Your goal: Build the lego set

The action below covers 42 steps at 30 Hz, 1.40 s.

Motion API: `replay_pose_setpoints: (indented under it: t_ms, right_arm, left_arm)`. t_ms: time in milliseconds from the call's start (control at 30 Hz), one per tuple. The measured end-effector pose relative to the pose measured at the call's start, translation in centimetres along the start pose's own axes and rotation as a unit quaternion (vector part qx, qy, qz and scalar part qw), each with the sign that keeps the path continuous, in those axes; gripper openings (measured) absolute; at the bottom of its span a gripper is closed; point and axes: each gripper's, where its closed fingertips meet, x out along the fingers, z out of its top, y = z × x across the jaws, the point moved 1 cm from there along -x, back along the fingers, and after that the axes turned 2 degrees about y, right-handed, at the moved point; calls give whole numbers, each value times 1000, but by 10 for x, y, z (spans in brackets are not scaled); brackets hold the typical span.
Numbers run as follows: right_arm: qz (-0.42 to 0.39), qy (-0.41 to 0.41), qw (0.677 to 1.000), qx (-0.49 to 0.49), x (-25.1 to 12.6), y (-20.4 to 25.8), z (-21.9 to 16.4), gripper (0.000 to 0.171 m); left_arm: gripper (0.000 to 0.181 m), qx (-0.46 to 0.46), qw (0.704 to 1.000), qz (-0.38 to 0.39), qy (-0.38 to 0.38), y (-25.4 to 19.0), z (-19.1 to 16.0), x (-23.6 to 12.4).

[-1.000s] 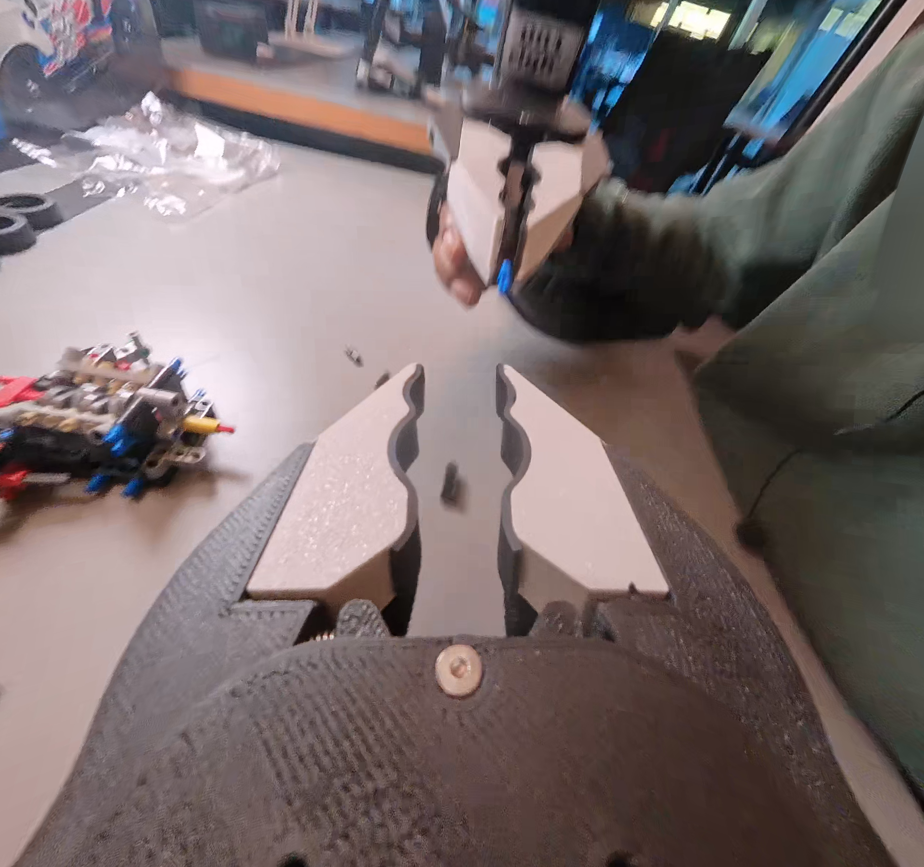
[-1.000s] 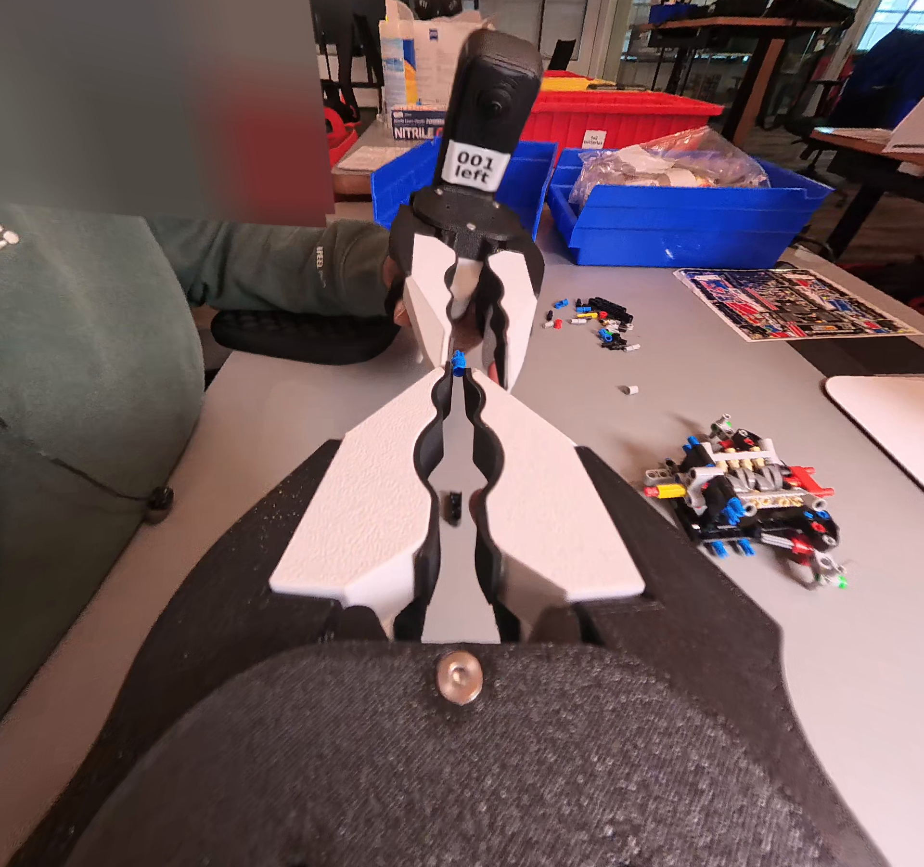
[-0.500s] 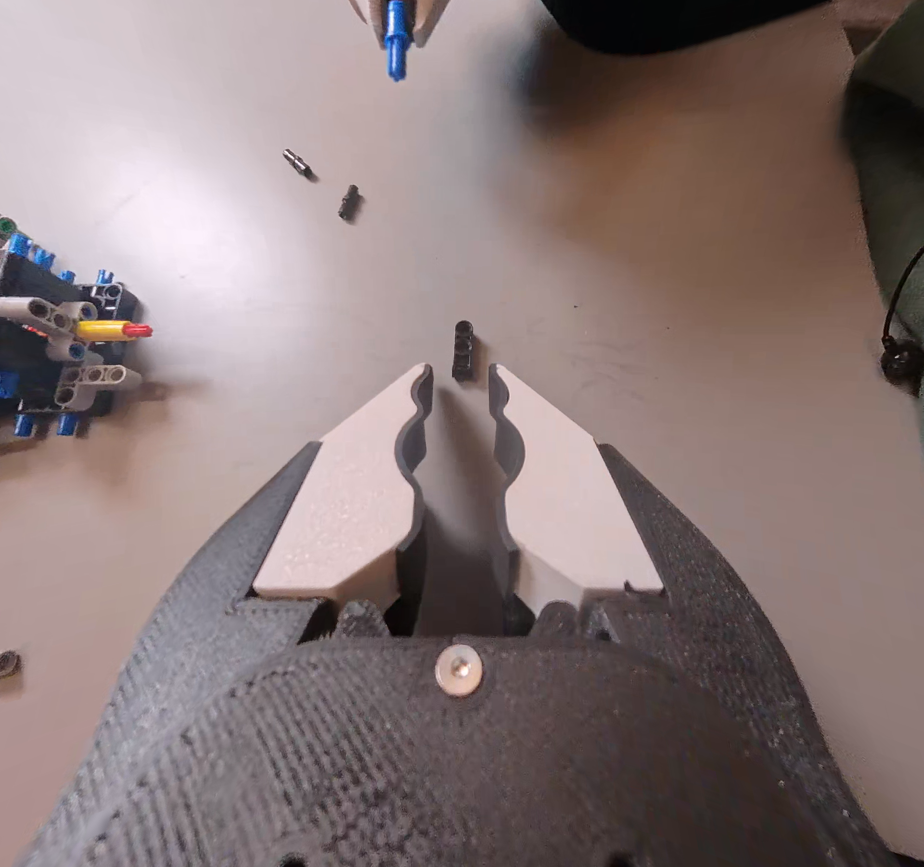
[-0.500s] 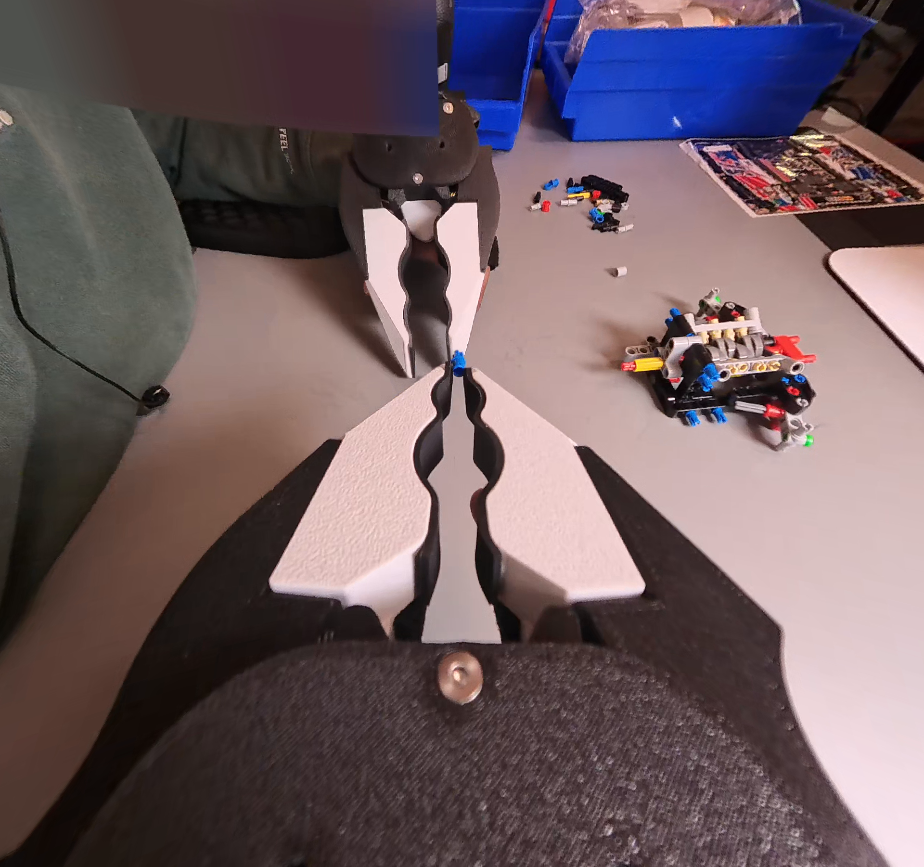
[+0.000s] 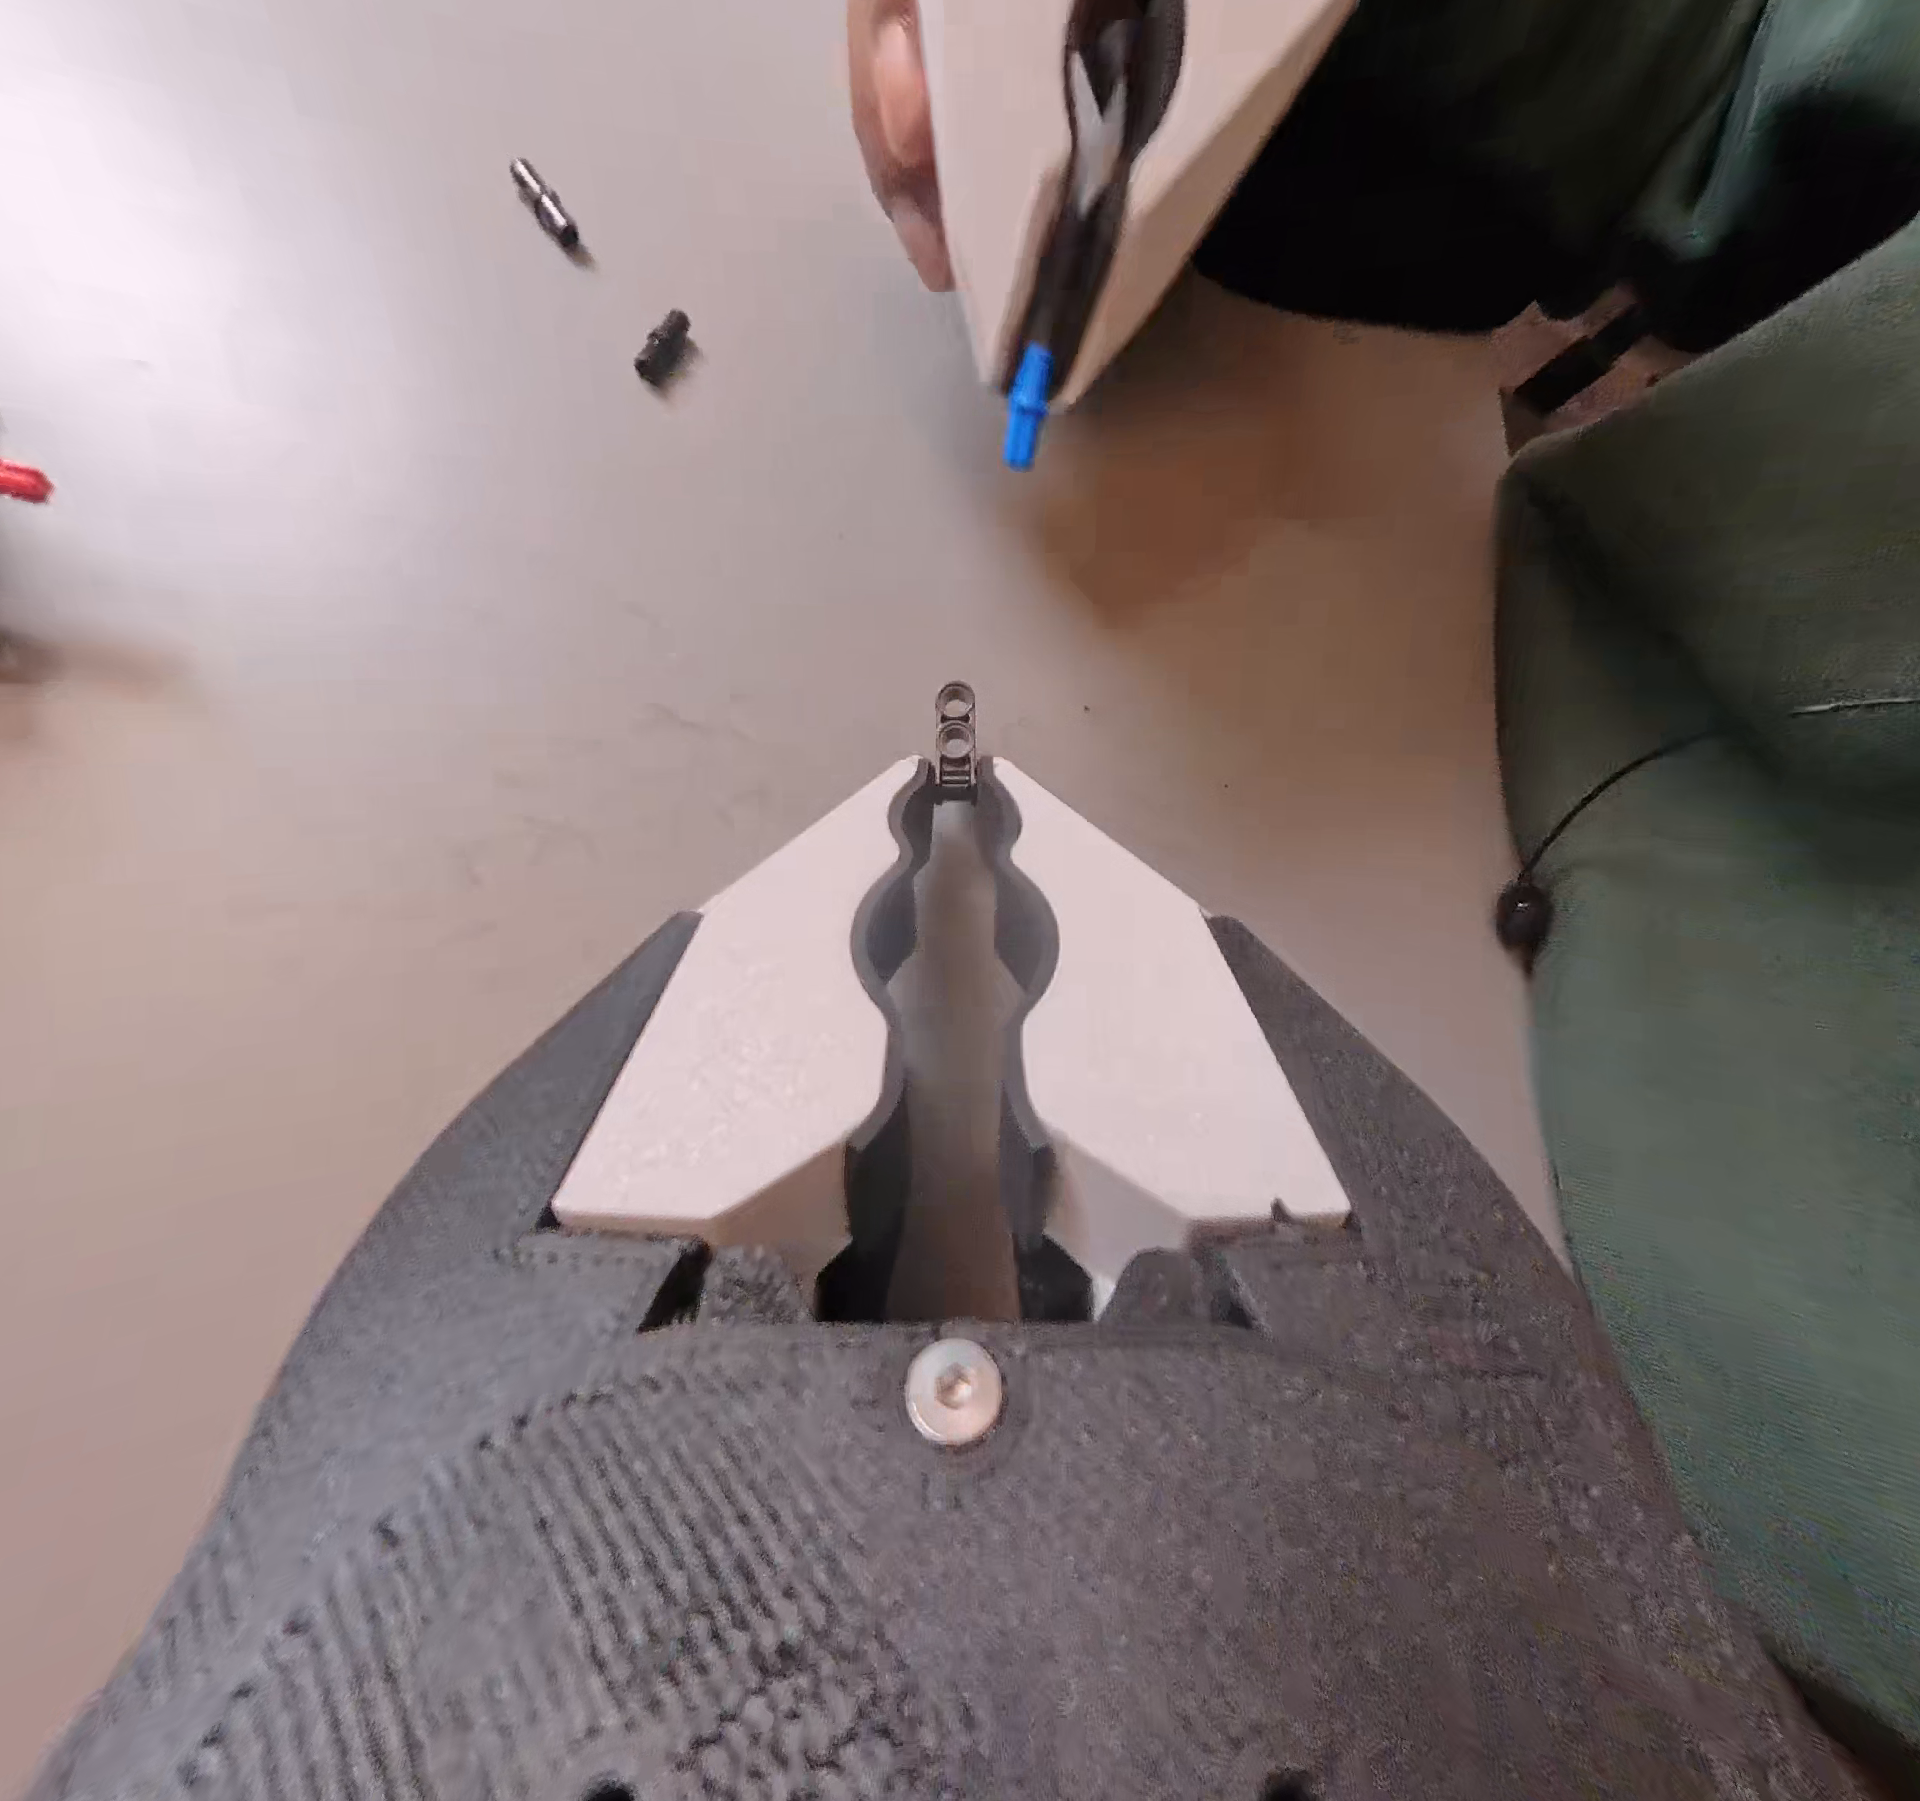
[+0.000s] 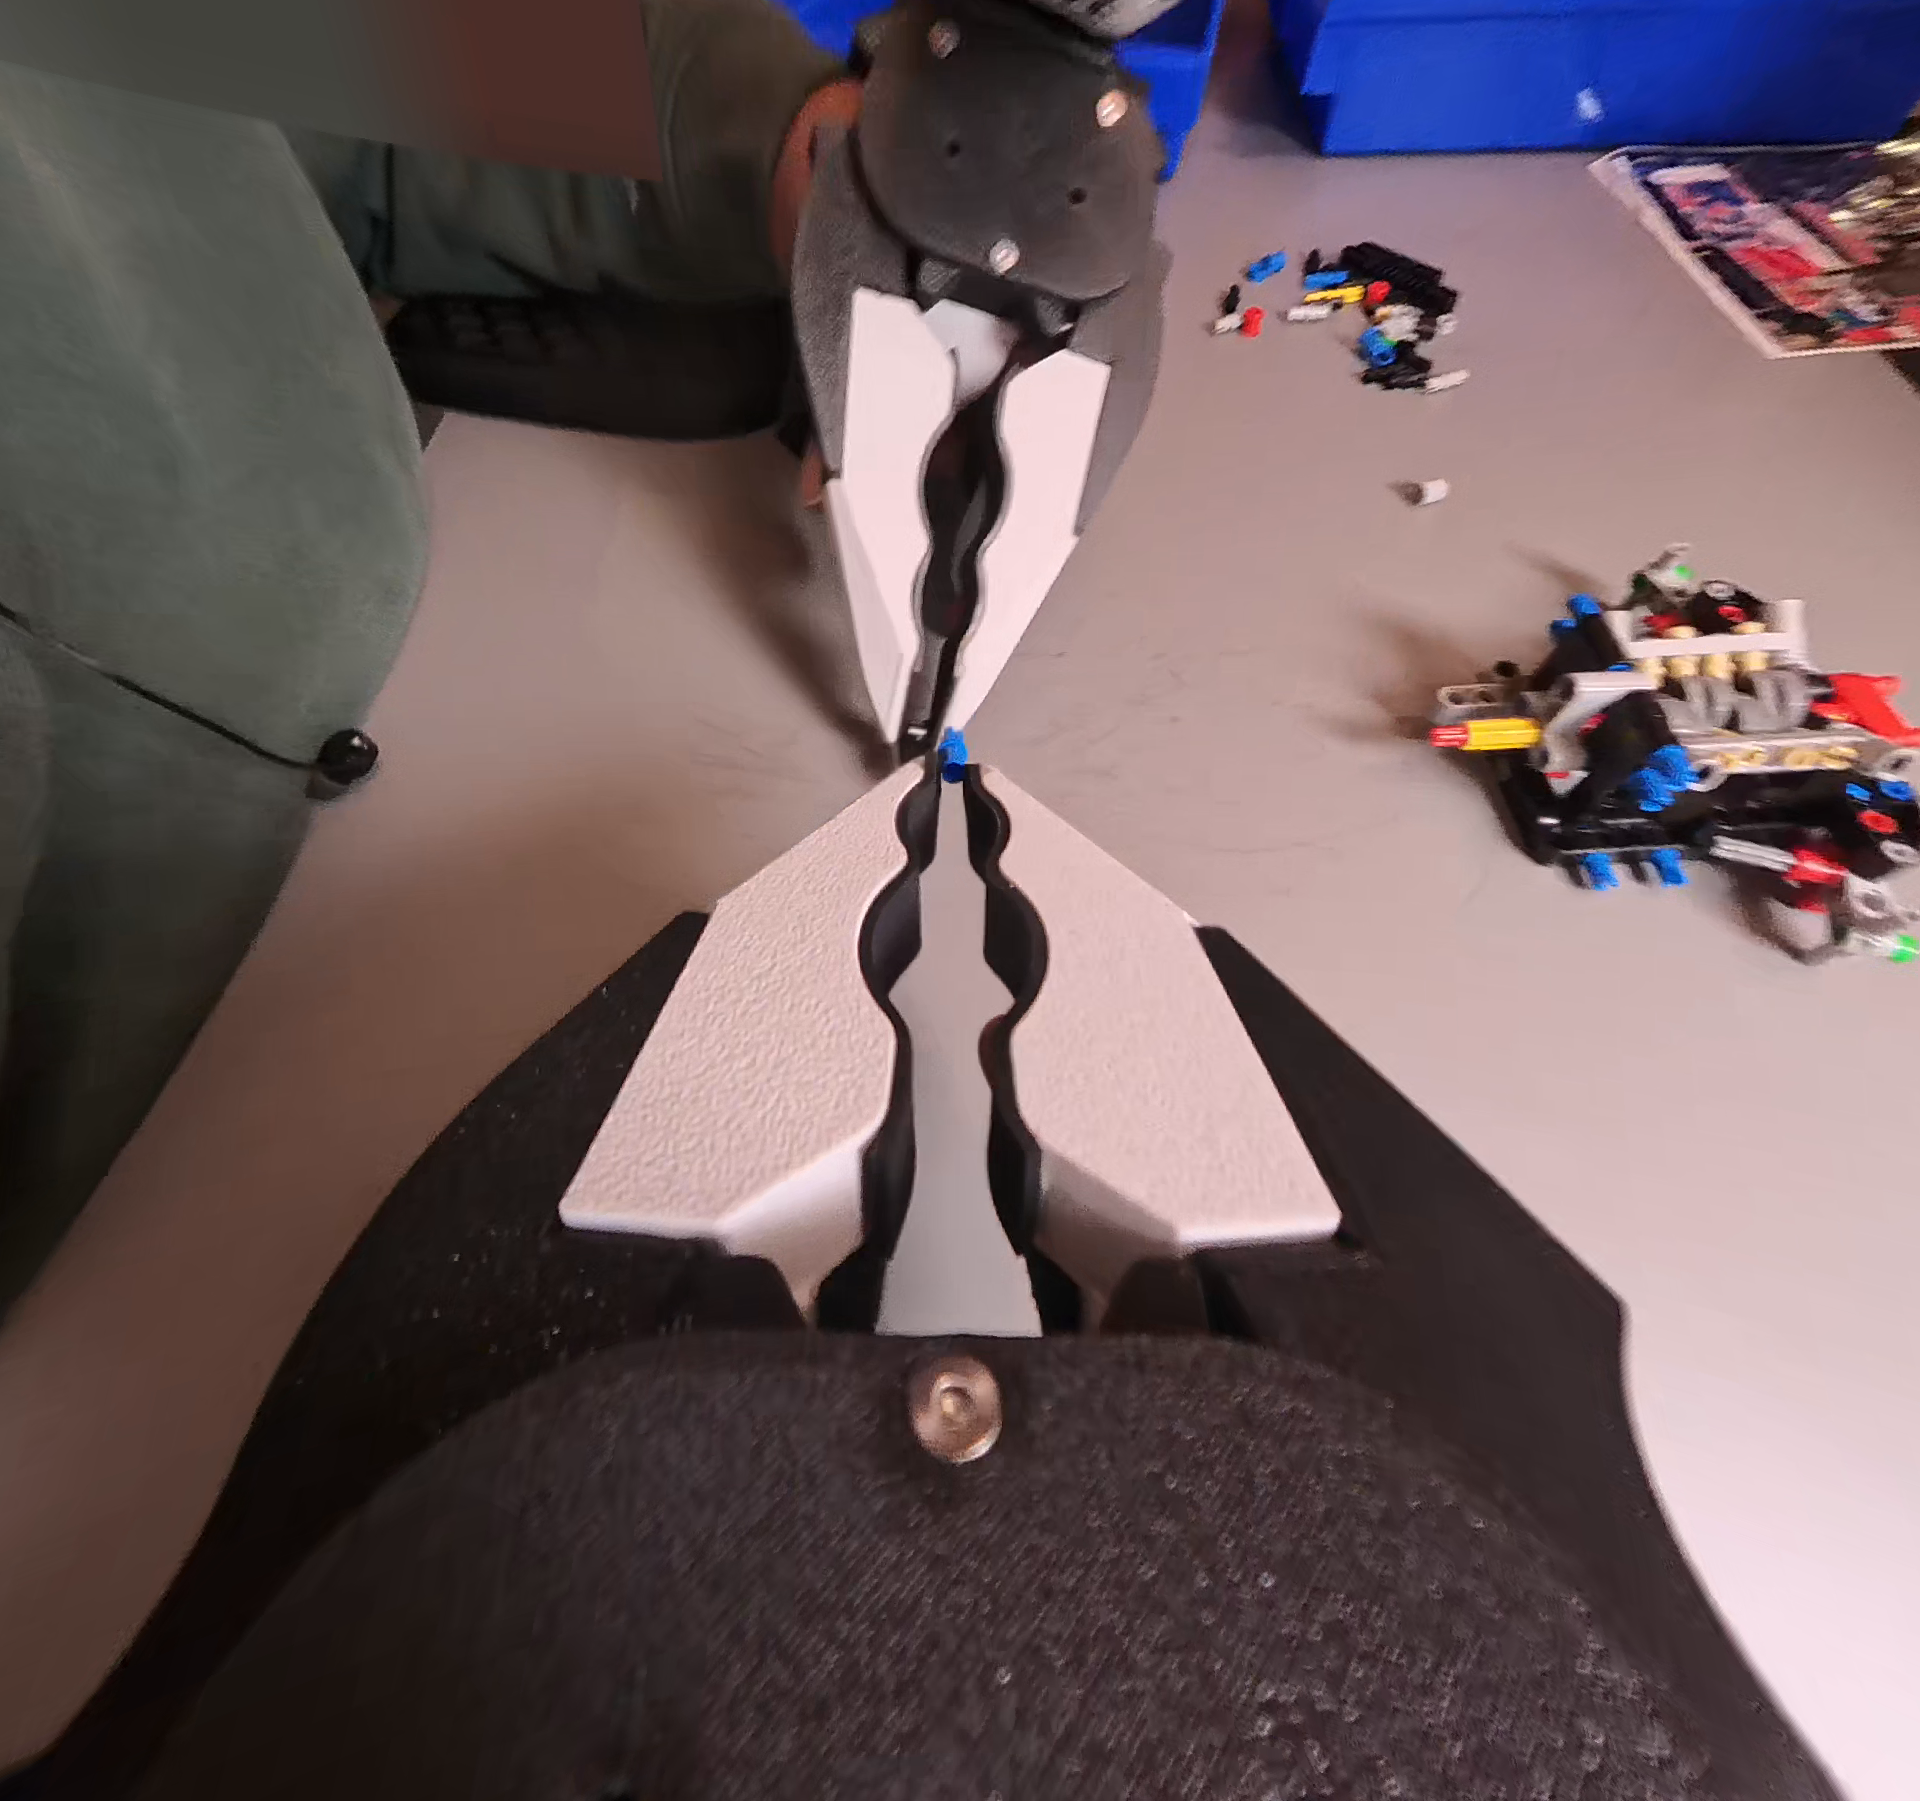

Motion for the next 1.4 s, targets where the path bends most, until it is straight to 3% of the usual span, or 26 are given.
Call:
replay_pose_setpoints:
  t_ms: [167, 400, 600, 800, 1000, 1233, 1400]
  right_arm:
    - [13, 43, 999, -21, 19, 12, -7, 3]
    - [-6, 42, 999, -15, 17, 6, -7, 3]
    - [-15, 43, 999, -16, 16, 2, -7, 3]
    - [-39, 56, 998, -16, 13, -5, -11, 3]
    - [-53, 57, 997, -16, 10, -9, -11, 3]
    - [-69, 41, 996, -28, 9, -10, -3, 3]
    - [-69, 41, 996, -25, 9, -10, -4, 3]
  left_arm:
    - [10, -5, 999, 49, 17, 13, -4, -3]
    - [18, -1, 990, 140, 1, 46, -5, -24]
    - [14, 107, 985, 134, 7, 30, -2, -25]
    - [31, 60, 990, 130, 15, 25, 1, -6]
    - [7, 85, 984, 156, 27, 29, 2, -1]
    - [7, -31, 996, 58, -57, 20, 17, -10]
    - [16, -51, 992, 110, -36, 41, 4, -16]
